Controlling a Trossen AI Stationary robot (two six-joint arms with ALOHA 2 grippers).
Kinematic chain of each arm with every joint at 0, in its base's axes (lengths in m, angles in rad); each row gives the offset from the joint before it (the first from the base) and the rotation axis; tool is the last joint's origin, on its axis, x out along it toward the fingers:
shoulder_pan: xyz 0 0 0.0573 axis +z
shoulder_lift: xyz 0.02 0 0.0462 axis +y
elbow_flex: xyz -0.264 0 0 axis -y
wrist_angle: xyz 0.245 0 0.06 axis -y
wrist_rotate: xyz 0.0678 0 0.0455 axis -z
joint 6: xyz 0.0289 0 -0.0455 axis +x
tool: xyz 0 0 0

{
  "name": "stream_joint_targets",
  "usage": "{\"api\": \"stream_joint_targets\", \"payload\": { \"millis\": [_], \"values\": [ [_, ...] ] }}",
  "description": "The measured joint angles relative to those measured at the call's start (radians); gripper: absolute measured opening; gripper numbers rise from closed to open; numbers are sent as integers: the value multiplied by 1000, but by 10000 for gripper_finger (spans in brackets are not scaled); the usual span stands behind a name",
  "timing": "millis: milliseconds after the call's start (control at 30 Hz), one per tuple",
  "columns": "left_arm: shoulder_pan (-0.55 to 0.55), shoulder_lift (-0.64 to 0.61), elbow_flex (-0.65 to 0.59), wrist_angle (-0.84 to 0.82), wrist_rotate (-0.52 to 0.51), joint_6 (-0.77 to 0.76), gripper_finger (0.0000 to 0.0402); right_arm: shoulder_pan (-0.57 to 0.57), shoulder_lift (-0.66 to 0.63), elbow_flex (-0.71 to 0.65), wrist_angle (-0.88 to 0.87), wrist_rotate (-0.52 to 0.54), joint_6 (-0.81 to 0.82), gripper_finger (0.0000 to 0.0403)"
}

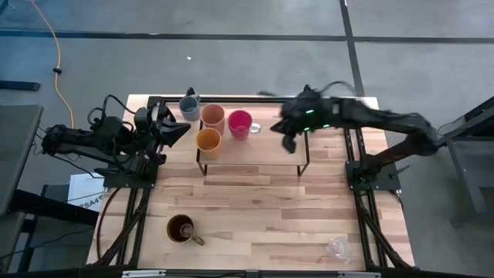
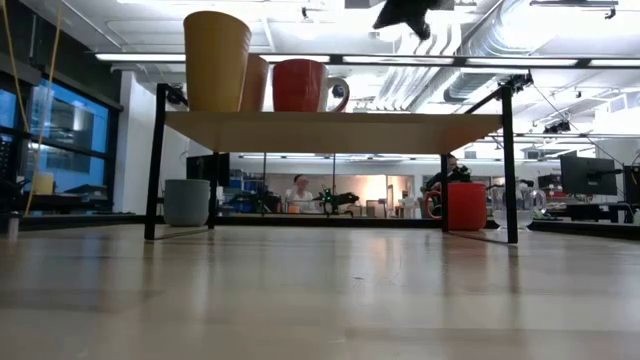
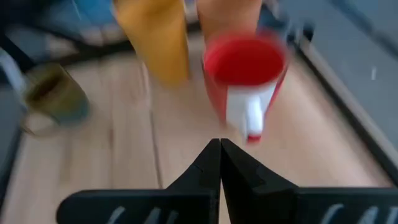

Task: Stack small to large cups/mugs on shelf
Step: Put the brown mug on the shelf

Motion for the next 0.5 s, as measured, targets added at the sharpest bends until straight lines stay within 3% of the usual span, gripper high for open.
{"api": "stream_joint_targets", "payload": {
  "millis": [200,333,500],
  "values": [
    [0,-5,0,1,-5,21,3,3,-247,-91,89,-1,33,0],
    [0,-4,0,-4,-5,21,3,3,-416,-273,234,-18,97,0],
    [0,-4,0,-27,-5,24,3,3,-602,-542,549,-31,168,0]
  ]
}}
